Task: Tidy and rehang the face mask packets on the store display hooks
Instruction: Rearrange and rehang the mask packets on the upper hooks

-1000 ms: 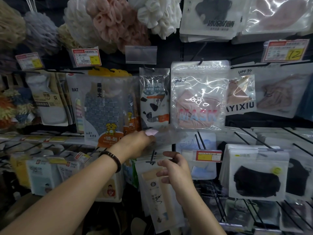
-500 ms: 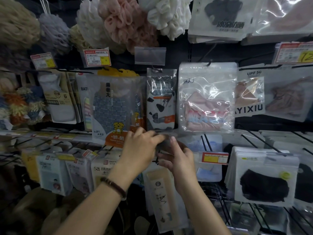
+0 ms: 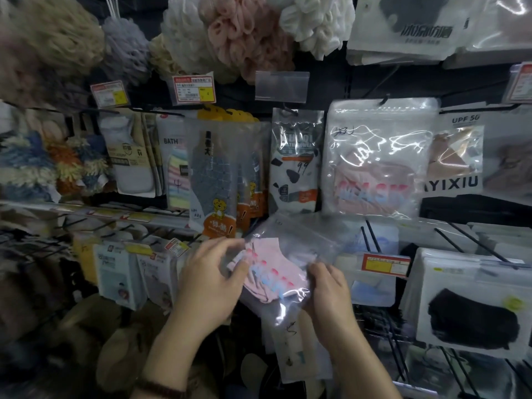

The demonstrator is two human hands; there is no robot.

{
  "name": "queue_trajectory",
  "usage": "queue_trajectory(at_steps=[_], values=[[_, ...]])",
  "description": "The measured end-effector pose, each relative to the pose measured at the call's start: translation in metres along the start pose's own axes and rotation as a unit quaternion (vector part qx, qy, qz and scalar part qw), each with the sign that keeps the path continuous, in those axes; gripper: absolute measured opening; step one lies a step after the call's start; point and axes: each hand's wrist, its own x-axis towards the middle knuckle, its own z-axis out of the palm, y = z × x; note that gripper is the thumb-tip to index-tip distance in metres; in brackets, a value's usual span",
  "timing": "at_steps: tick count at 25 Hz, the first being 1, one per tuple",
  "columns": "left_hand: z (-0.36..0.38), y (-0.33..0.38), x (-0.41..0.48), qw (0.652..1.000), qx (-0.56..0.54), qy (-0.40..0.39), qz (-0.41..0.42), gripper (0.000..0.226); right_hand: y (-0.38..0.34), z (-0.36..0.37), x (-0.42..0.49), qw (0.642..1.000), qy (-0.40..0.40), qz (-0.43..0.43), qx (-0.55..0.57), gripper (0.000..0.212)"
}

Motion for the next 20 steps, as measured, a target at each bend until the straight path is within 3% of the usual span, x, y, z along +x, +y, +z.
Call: queue_trajectory(at_steps=[2,6,10,13,16,20], values=[[-0.005,-0.007,-0.003,0.988,-0.094,-0.064,-0.107,0.039,0.005,-0.011,-0.001,1.000,-0.006,0.005,-0.012,0.017],[-0.006,-0.003,-0.021,0.898,-0.327,-0.180,-0.234,0.029,-0.002,-0.017,-0.006,0.995,-0.070,-0.007,-0.069,0.021],[0.010,0.006,-0.042,0.853,-0.462,-0.103,-0.221,0.026,-0.013,-0.016,-0.007,0.990,-0.126,-0.035,-0.052,0.031],[0.033,0.011,-0.047,0.829,-0.515,0.039,-0.214,0.033,-0.012,-0.016,-0.023,0.988,-0.139,0.001,0.061,0.019],[0.064,0.021,-0.057,0.776,-0.577,0.137,-0.213,0.045,0.016,-0.005,-0.046,0.982,-0.122,0.039,0.140,0.042],[0.092,0.033,-0.072,0.813,-0.542,0.106,-0.186,0.049,0.036,0.000,-0.057,0.981,-0.063,0.021,0.182,0.032]])
